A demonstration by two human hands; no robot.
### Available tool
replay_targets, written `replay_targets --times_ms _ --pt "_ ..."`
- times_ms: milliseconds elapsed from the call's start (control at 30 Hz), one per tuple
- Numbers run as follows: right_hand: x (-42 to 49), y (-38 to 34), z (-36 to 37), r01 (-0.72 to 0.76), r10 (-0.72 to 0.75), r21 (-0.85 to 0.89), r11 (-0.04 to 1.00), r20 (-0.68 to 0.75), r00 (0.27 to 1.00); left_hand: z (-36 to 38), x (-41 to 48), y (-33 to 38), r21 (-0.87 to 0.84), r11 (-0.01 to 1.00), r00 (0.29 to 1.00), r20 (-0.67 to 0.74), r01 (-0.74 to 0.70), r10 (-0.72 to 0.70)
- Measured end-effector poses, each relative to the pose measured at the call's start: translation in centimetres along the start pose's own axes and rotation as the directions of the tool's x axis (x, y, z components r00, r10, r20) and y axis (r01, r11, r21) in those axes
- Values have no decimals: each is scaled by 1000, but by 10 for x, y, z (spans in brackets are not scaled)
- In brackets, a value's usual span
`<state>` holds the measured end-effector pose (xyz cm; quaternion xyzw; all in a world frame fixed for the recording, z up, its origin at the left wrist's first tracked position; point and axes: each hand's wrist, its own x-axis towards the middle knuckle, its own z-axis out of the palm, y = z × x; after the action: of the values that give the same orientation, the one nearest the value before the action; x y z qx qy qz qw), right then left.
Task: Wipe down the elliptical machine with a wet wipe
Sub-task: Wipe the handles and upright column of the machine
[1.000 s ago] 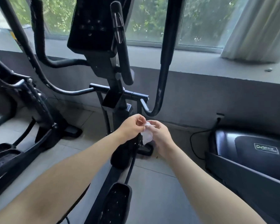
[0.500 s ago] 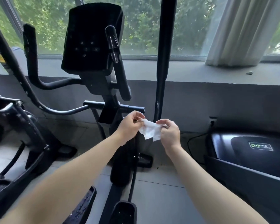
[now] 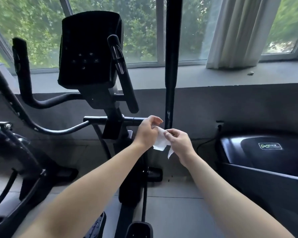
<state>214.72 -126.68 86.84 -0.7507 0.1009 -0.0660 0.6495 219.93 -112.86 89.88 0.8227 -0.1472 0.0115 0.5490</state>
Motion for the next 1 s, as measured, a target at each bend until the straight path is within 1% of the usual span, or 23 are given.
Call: replay_targets --times_ms 67,100,200,267,333,400,467,533,567,600,633,667,700,767,867,933,1000 --pt "1 1 -5 -8 8 6 1000 -90 996 6 5 -3 75 997 1000 -22 -6 7" --pt "1 1 -8 -17 21 29 999 -129 991 8 6 -4 80 997 1000 -22 15 -13" --pt "4 -1 -12 -73 99 142 987 -185 978 16 10 -6 -33 992 992 1 126 -126" --pt "7 -3 -16 -128 167 221 967 -165 972 19 12 -6 -101 982 986 71 157 -150" --pt "9 -6 -21 -168 207 282 944 -114 972 23 13 -2 -187 970 977 176 154 -121" --pt "7 -12 -27 -204 248 377 903 -72 966 29 15 5 -295 938 968 222 182 -118" --pt "5 -16 -35 -221 240 458 861 18 971 37 19 13 -397 884 963 199 249 -182" --pt "8 -16 -42 -190 157 444 876 109 982 43 23 21 -464 821 943 147 333 -299" --pt "11 -14 -46 -160 116 442 883 125 985 46 26 25 -524 767 926 137 369 -351" --pt "13 -13 -50 -144 98 449 882 124 987 47 27 30 -597 696 908 147 398 -393" --pt "17 -11 -53 -130 99 455 881 91 991 47 28 34 -669 617 892 166 415 -420" --pt "18 -11 -56 -125 118 467 875 44 992 47 29 37 -718 560 886 174 413 -430" --pt "20 -12 -58 -120 140 482 868 -6 990 47 30 37 -744 539 893 171 395 -417" --pt "23 -13 -60 -110 164 522 846 -59 985 47 27 37 -752 573 932 154 326 -328" --pt "30 -12 -54 -128 152 595 793 9 988 50 20 33 -710 685 986 107 165 -126" --pt "31 -15 -48 -133 107 626 769 79 991 52 16 31 -609 791 998 64 58 -24" --pt "31 -19 -44 -137 58 616 776 146 988 53 13 32 -490 872 1000 -7 -11 8"
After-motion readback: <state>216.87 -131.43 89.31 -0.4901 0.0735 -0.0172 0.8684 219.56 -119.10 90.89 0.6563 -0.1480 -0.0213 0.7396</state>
